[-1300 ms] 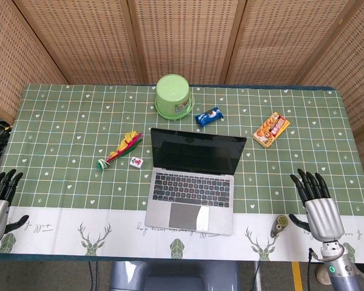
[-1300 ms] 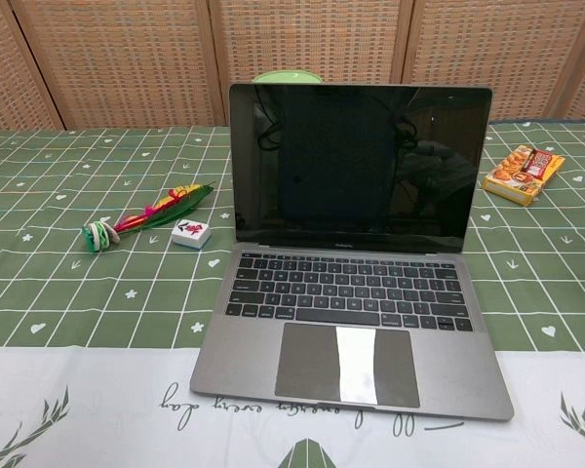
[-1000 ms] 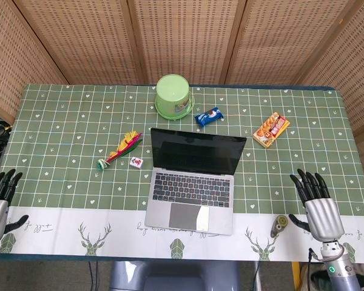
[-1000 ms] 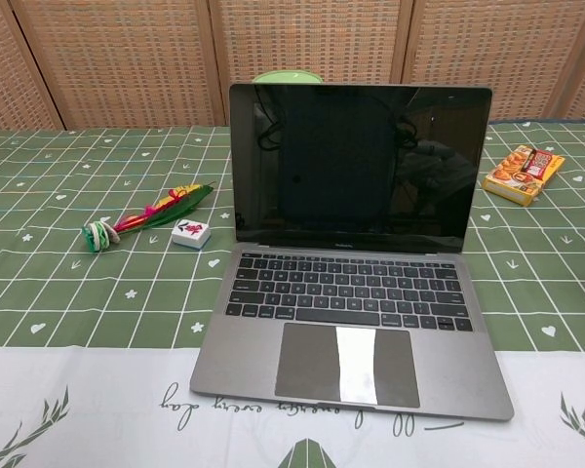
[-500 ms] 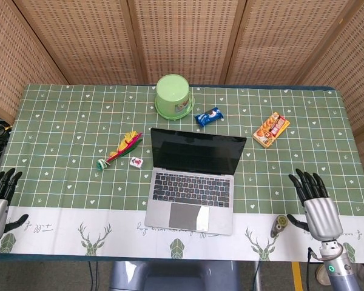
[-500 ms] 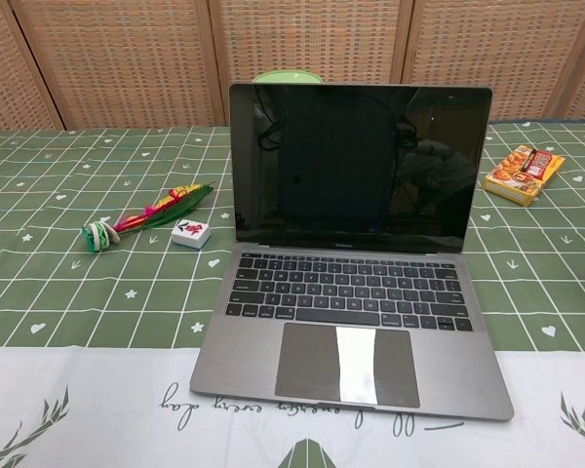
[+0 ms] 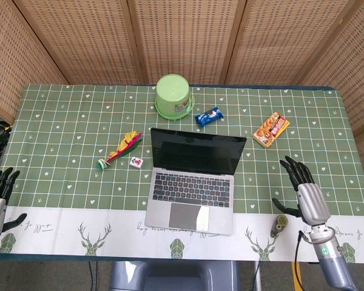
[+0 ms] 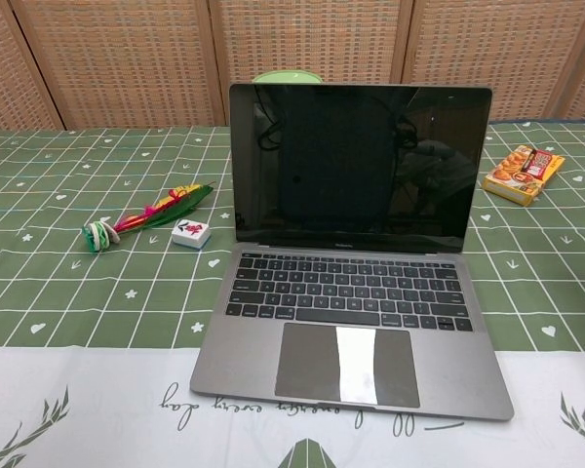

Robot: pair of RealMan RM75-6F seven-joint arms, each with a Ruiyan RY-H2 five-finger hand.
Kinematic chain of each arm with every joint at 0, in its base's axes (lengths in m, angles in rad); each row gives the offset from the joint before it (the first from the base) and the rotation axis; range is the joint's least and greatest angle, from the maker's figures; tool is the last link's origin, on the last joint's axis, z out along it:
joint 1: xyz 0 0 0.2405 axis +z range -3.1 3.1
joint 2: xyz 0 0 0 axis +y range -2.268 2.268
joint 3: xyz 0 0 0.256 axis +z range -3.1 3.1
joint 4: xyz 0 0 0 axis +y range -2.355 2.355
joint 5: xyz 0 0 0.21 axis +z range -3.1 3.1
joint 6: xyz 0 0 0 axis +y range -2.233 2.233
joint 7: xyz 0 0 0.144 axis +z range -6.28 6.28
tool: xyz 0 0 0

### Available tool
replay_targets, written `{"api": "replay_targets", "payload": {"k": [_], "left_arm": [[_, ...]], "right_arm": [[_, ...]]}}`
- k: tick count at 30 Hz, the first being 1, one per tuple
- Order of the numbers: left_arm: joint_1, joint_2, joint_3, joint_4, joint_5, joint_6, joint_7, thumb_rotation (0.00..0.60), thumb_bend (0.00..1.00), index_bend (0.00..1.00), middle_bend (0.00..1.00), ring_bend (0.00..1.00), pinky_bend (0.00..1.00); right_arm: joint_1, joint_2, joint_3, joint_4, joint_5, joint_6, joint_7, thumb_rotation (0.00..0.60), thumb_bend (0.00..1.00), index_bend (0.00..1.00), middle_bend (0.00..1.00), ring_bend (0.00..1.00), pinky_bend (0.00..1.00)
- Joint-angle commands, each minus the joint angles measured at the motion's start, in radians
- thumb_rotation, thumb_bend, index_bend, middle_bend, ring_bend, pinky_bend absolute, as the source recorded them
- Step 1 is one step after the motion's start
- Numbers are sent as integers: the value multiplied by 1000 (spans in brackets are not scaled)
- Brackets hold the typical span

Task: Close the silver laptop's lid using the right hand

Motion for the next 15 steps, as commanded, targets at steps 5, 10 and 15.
{"api": "replay_targets", "payload": {"k": [5, 10, 15], "left_arm": [[1, 5, 0, -7, 6, 7, -2, 600, 0, 0, 0, 0, 0], [3, 10, -4, -10, 4, 13, -7, 600, 0, 0, 0, 0, 0], [1, 11, -7, -8, -4, 7, -11, 600, 0, 0, 0, 0, 0]], "right_arm": [[110, 72, 109, -118, 174, -223, 279, 600, 505, 0, 0, 0, 0], [155, 88, 159, -114, 259, -326, 400, 600, 507, 0, 0, 0, 0], [199, 72, 191, -71, 333, -410, 442, 600, 507, 0, 0, 0, 0]]}}
